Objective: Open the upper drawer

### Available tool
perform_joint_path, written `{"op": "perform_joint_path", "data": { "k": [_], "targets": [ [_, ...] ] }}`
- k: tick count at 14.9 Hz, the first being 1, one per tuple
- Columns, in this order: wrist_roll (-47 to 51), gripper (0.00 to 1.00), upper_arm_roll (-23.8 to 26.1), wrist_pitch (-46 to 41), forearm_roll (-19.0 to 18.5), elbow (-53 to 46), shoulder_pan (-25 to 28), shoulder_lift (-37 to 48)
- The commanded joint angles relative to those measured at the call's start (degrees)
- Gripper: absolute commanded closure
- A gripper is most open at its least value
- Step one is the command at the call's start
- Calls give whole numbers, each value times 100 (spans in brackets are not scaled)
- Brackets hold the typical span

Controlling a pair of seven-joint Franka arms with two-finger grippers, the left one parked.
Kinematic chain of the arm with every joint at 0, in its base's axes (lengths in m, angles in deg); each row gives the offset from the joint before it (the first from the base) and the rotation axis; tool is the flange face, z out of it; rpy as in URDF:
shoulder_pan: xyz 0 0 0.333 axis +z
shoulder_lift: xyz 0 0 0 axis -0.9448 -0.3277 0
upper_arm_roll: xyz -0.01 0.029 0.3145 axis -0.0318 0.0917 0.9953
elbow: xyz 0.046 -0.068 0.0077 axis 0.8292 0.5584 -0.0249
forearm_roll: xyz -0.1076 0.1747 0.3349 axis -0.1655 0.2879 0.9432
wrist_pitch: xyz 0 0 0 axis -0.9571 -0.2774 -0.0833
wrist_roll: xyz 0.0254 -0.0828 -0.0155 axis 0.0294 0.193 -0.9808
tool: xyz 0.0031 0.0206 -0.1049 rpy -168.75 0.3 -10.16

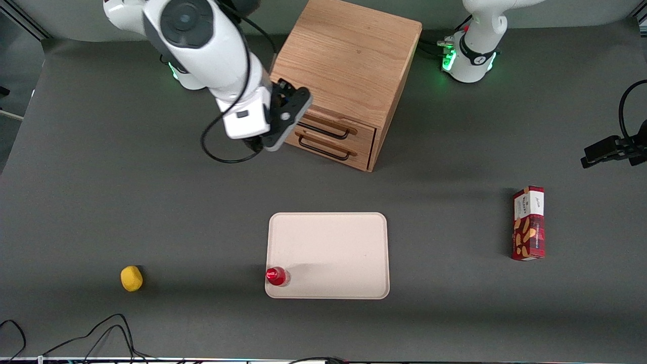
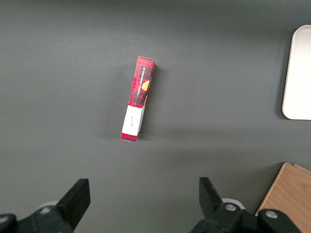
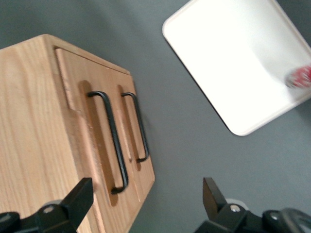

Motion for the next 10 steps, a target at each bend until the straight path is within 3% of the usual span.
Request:
{"op": "perform_joint_path", "data": {
  "k": [1,10],
  "targets": [
    [-230,0,128,-4,71,-331,101,-233],
    [-615,0,216,179,-52,169,119,-312]
  ]
}}
